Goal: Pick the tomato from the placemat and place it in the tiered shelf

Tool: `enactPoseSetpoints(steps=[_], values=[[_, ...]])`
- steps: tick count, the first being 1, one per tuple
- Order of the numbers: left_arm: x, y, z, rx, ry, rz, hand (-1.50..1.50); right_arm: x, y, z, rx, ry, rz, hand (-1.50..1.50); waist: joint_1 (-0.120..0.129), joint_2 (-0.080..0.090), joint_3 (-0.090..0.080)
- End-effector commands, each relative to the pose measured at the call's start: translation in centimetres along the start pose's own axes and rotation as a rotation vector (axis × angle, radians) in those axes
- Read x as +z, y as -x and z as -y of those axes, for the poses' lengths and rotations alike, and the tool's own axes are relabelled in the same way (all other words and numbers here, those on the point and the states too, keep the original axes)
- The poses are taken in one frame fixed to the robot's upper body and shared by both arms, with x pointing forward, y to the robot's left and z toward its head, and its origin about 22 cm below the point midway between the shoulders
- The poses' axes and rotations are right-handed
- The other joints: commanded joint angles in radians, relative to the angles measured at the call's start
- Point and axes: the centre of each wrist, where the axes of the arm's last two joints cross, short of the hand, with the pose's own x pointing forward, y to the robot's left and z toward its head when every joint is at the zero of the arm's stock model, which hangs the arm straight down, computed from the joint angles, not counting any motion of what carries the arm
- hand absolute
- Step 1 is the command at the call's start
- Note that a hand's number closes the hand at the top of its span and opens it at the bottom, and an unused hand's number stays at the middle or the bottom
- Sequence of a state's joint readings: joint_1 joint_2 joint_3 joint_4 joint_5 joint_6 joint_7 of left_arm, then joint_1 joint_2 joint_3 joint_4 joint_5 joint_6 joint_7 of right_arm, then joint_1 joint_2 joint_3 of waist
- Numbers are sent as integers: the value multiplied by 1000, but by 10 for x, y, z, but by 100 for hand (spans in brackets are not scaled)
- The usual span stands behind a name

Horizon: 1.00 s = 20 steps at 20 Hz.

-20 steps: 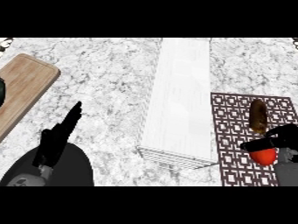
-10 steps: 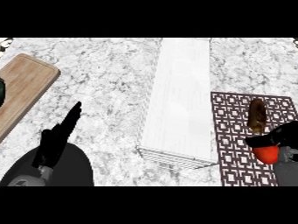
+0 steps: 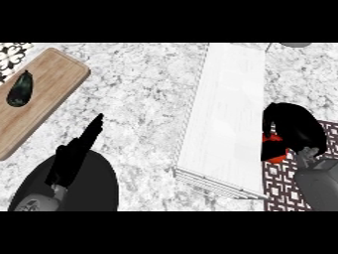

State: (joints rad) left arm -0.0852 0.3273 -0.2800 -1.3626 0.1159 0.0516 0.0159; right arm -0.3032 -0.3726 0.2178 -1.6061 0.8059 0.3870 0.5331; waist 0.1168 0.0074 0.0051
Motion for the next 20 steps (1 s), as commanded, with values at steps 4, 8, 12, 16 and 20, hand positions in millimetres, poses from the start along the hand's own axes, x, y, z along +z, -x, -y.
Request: enactPoseSetpoints(steps=[4, 8, 12, 16, 20], values=[[1, 4, -2, 2, -5, -39, 0, 19, -12, 75, 103, 47, 733, 150, -44, 0, 3], [10, 11, -5, 6, -35, -53, 0, 19, 23, 133, -79, 146, 981, 150, -78, 0, 3], [1, 3, -1, -1, -34, -29, 0, 1, 65, 193, -253, 171, 1071, 150, -69, 12, -2], [-5, 3, 4, 0, -24, -28, 0, -21, 64, 242, -295, 145, 1079, 150, -54, 12, -6], [1, 8, -9, -11, -33, -45, 0, -50, 13, 248, -264, 148, 1065, 150, -69, 4, -6]])
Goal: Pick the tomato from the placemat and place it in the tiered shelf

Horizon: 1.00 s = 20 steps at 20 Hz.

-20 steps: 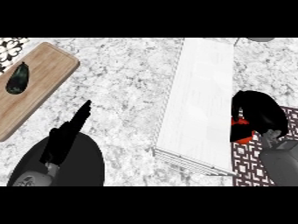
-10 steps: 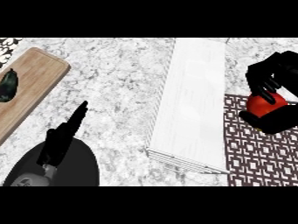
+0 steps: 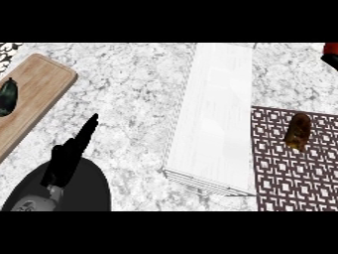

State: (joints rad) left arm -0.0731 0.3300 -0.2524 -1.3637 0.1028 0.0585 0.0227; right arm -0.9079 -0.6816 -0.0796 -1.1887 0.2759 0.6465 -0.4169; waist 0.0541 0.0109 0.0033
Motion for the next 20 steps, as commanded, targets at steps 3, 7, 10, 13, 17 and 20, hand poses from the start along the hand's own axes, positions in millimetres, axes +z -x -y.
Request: enactPoseSetpoints(steps=[3, 7, 10, 13, 17, 20], values=[[-6, 10, -7, -4, 5, -23, 0, -69, -7, 11, 10, 11, 35, 150, -2, 5, -5], [-2, 10, 1, 14, -12, -19, 0, -113, -20, 0, -19, -14, 24, 150, -15, -1, -4], [9, 8, 11, -1, 14, -31, 0, -133, -18, -27, 26, -18, 52, 150, -7, 0, -4], [1, 3, 1, 3, -6, -27, 0, -168, -46, -42, 27, -71, 97, 150, -17, -3, -4], [5, -8, 2, 6, 8, -32, 0, -178, -34, -67, 51, -121, 114, 150, -12, -2, -4], [-13, 8, 4, -4, -24, -37, 0, -199, -50, -106, 47, -169, 131, 150, -38, -4, -4]])
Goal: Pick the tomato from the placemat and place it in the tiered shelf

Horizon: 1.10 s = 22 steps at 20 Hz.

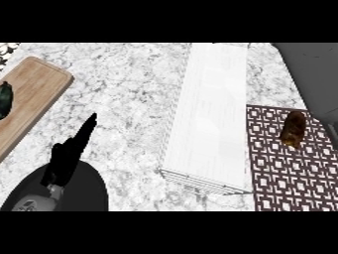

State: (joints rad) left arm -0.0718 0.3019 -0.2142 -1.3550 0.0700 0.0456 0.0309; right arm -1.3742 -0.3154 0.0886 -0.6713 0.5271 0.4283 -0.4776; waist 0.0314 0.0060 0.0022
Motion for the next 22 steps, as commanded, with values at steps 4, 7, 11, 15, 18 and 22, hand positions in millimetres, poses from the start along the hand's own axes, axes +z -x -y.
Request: enactPoseSetpoints(steps=[4, 7, 11, 15, 18, 22], values=[[5, 5, 3, 4, 6, -24, 0, -27, 4, -57, 26, -132, -8, 150, -3, 1, -3], [-2, 5, 1, 6, -4, -13, 0, -46, -9, -76, -89, -207, 23, 150, -7, 2, -3], [6, 11, -7, 12, 3, -30, 0, -41, 16, -122, -574, -321, -92, -150, -1, 1, -4], [6, 10, -2, 13, -2, -36, 0, -50, 13, -128, -803, -340, -92, -150, -13, -5, -3], [1, 9, 6, -3, 3, -28, 0, -55, 11, -120, -920, -254, -98, -150, -8, 1, -3], [11, 13, -7, 16, -1, -36, 0, -37, 24, -79, -969, 0, -101, -150, -5, 1, -3]])
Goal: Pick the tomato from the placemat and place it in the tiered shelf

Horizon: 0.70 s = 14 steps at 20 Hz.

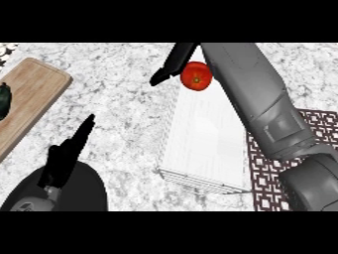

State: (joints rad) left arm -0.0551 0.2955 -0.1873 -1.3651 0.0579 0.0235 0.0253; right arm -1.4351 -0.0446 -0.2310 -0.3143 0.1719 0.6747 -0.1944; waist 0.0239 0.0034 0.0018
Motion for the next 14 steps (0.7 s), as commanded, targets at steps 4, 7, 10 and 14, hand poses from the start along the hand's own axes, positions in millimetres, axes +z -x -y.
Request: enactPoseSetpoints(steps=[4, 7, 10, 14], values=[[-5, 2, 3, -4, 14, -12, 0, 48, -21, 54, -134, 375, 103, -150, 9, 17, -3], [-5, -12, 20, -10, 19, 7, 0, 77, -45, 82, -146, 542, 107, -150, 19, 17, -2], [-4, -6, 3, -12, 29, -5, 0, 130, -46, 113, -142, 667, 45, -150, 34, 28, -2], [-8, -5, 9, -16, 40, 25, 0, 182, -38, 132, -87, 712, -6, -150, 61, 47, -2]])
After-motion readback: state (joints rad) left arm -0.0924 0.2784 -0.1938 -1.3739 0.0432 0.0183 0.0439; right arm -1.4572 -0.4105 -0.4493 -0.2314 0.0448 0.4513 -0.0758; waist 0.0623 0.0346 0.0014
